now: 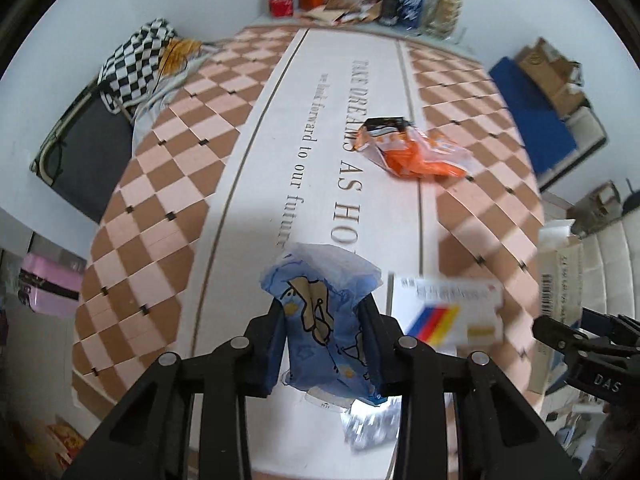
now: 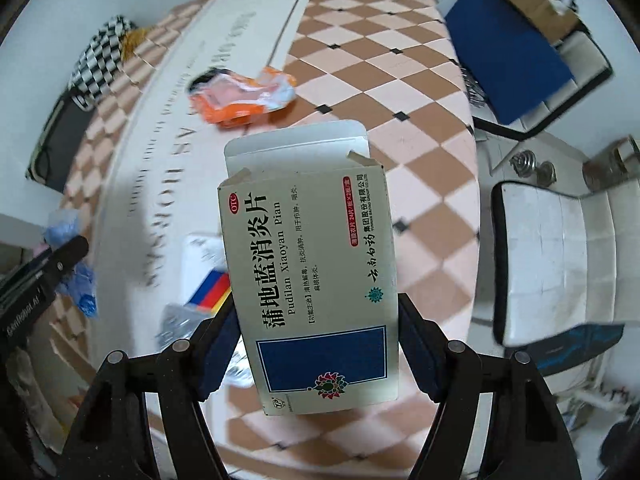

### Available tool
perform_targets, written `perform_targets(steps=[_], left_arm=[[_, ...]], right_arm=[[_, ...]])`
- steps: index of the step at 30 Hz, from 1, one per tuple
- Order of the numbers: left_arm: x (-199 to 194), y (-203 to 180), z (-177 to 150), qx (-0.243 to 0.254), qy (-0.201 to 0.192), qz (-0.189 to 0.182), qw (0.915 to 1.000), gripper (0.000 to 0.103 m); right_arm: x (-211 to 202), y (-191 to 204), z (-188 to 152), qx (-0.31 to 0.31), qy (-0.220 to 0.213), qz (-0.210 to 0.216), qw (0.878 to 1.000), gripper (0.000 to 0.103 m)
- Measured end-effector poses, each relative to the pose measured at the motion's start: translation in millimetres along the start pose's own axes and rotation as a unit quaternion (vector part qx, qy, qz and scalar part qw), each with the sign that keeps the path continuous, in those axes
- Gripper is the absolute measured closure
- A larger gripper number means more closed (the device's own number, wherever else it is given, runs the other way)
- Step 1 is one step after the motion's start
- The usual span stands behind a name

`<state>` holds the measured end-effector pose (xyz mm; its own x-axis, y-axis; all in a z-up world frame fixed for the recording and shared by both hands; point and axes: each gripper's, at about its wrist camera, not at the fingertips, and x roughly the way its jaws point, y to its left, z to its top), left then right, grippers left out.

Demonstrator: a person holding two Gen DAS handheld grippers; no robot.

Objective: Collect trash
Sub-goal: 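Carry the pack and box over the trash bin and open both tools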

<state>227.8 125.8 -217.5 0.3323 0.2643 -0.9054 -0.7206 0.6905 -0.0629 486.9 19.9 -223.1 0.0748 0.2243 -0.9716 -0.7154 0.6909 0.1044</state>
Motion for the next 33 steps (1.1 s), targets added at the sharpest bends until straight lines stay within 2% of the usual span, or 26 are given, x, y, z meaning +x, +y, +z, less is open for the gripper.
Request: perform_targets(steps=[4,9,14,17,20,24,29,33], left_arm=[[-39.7,17.2,-37.0,0.032,-0.021,-0.025,0.9989,0.073],[-77.9,44.2,-96.5,0.077,-0.025,-0.051,0.9954,0.073],[-86.4,68.3,-158.7,0.097,0.009,-0.07,0.9927,0.073],[-74.7,79.8,-200.8,0.101,0.049,-0.077,0.9906,0.073],[-46.4,90.4,-242.2,0.094,0.094,-0.076,0.9882,0.073],[7.7,96.9,-288.2,0.078,0.152,-0.076,0.9823,0.073],[108.0,94.9,-337.7,0.055,0.218,-0.087,0.9704,0.073],[203.1,88.4,-371.7,0.037,0.277,-0.103,0.9545,0.072]], right_arm=[[-22.2,20.2,-50.9,0.035,-0.029,0.005,0.999,0.027],[-47.4,62.4,-145.3,0.092,-0.055,0.008,0.994,0.027],[-46.8,97.9,-235.3,0.135,-0.047,0.026,0.989,0.027],[-29.9,116.3,-295.4,0.157,-0.015,0.039,0.987,0.027],[-9.1,123.5,-341.4,0.168,0.016,0.051,0.984,0.027],[43.9,123.6,-403.6,0.188,0.073,0.069,0.977,0.027],[130.9,110.2,-453.7,0.206,0.122,0.074,0.968,0.027],[208.9,91.6,-478.6,0.228,0.14,0.08,0.96,0.027]])
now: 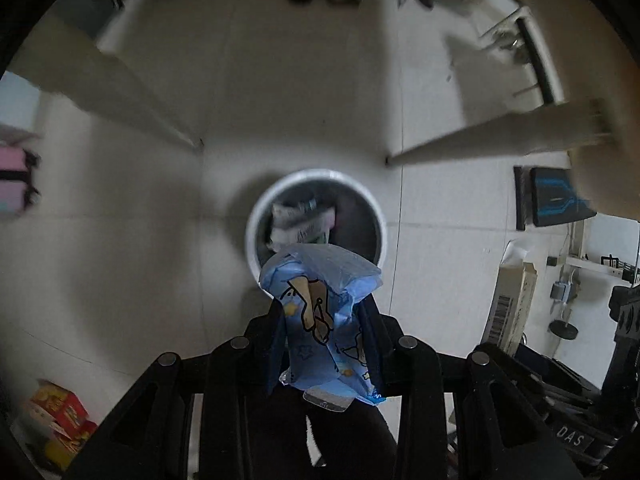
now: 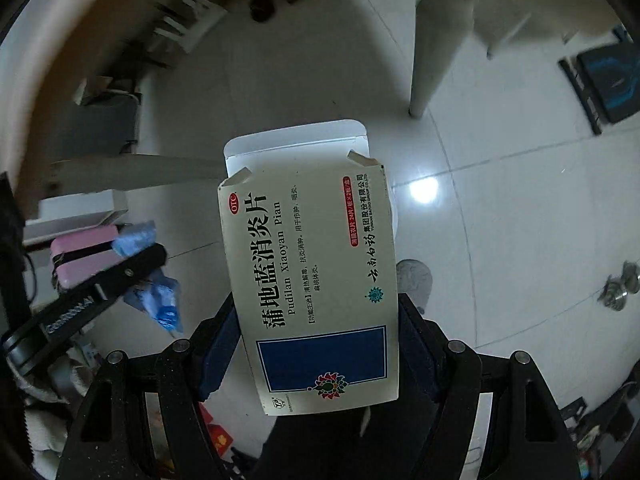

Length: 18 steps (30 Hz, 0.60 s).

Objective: Collect trash
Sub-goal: 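Carry the pack and box over the trash bin and open both tools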

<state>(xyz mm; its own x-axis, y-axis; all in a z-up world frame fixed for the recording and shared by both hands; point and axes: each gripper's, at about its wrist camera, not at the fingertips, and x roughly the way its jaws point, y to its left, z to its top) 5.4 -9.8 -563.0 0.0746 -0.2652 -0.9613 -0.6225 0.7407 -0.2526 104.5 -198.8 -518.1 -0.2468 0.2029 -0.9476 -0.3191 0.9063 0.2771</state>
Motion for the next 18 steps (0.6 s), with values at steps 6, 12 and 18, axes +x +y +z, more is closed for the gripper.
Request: perform_targets(steps=[6,12,18], left_arm=[[93.8,9.0,21.3,-0.012,0.051,-0.024,0.9984,0.047],[108.7,29.8,15.5,-0.037,0.042,-0.017,0.9983,0.004],[87.7,45.5,-1.7,-0.025,-0.005,0.064,0.9977,0.004]], right_arm=[[113.7,-55.1,21.0,0.064,0.031,0.026,0.997,0.027],[197.2,-79.4,29.7,0.094,0.055,0.059,0.992,0.024],[222.2,-72.0,25.0,0.075,0.029,0.079,0.994,0.0]])
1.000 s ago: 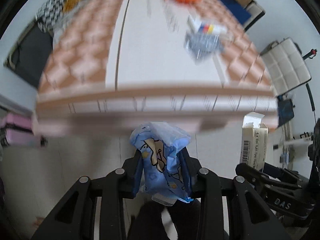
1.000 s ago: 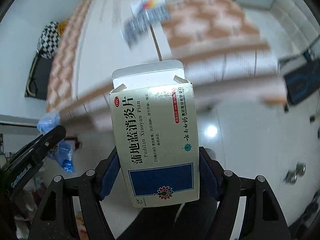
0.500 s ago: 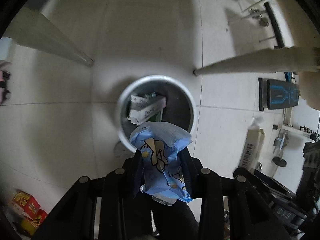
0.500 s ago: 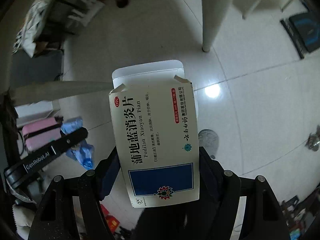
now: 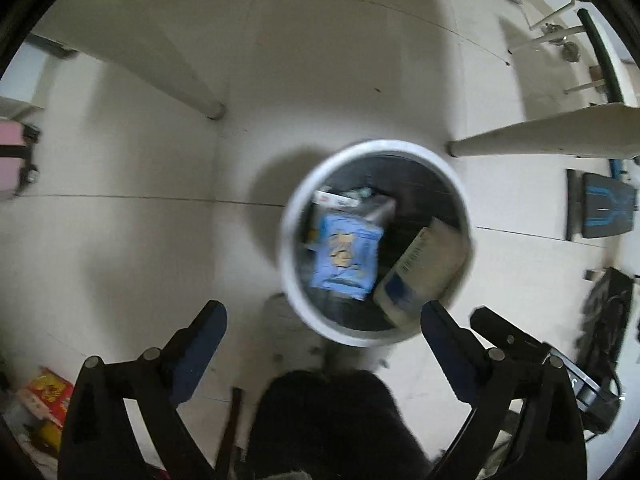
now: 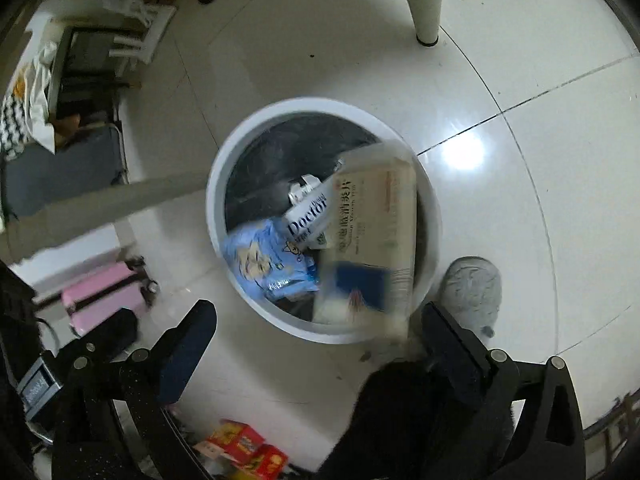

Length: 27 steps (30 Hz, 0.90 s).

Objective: Collect trash
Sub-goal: 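Carry the pack and box over the trash bin and open both tools, then grasp the white medicine box with colour stripes with the right tool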

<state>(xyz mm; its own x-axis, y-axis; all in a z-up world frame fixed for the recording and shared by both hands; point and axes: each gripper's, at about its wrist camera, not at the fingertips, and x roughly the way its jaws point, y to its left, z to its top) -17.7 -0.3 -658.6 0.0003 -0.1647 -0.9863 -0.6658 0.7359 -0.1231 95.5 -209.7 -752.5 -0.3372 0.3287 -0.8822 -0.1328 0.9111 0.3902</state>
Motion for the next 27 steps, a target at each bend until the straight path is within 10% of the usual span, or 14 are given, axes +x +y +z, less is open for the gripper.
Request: perform_targets(steps=[13,27], left_arm=[[-64.9,-10.7,-39.1,0.044,-0.044,0.079,0.9949,0.004],[-194.5,-21.9,-76.3,0.051,-0.075,0.065,0.9937,0.004]], right_arm=[[-80.8,44.9,-39.0,-0.089,-0.039,-0.137,0.986,0.0],[-239.5,110.4,-98.3,-0.124,-0.084,-0.154,0.977,0.0]])
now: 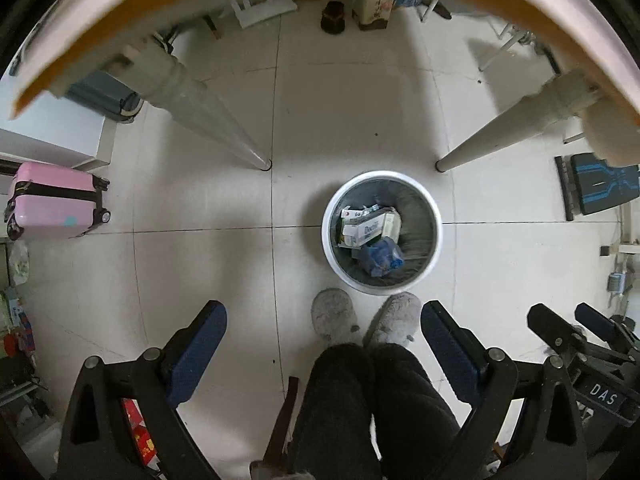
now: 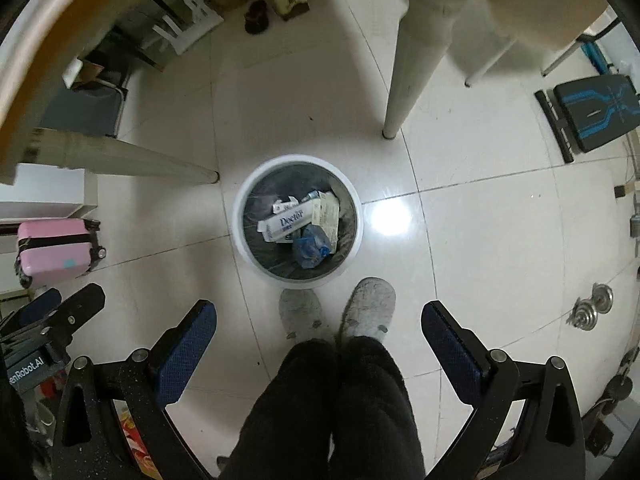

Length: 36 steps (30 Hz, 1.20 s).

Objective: Collect trash
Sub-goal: 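Grasp the white medicine box with colour stripes with the right tool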

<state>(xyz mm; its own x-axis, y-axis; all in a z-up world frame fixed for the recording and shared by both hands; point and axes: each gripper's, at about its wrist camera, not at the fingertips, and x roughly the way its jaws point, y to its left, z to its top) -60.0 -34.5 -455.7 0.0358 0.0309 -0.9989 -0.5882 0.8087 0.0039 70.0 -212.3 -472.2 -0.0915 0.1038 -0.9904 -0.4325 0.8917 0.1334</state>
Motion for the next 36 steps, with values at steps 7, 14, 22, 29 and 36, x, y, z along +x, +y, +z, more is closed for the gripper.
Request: perform_targets(steps=[7,14,22,29,36], left_arm=[[-71.4,4.1,0.3,-0.005,-0.026,-0.012,0.9996,0.004],[-121.5,13.2,54.6,-0.038,-0.073,0.004,0.9966,0.004],[-160.4,5.7,181.5,-0.066,-0.134,0.048,0.9876,0.004],[-124.5,-18.1,280.5,-0.111,-0.092,0.064,0.9874,0.004],[-86.9,-14.4,322.8,-0.146,-0.041,0.073,0.9858,0.002]], right_arm=[[-82.9,20.7,-6.0,0.002,-0.01,0.013,1.0,0.0],[-163.9,31.5,40.6,0.016,-0.03,0.055,0.998,0.0],[-239.8,56.1,198.7,-0.106,-0.06,0.01,0.993,0.0],[-219.7,92.5,375.3,-0.304,-0.02,-0.085,0.949,0.0],[-148.9,144.8,477.2,-0.526,0.055,-0.139,0.837,0.0]])
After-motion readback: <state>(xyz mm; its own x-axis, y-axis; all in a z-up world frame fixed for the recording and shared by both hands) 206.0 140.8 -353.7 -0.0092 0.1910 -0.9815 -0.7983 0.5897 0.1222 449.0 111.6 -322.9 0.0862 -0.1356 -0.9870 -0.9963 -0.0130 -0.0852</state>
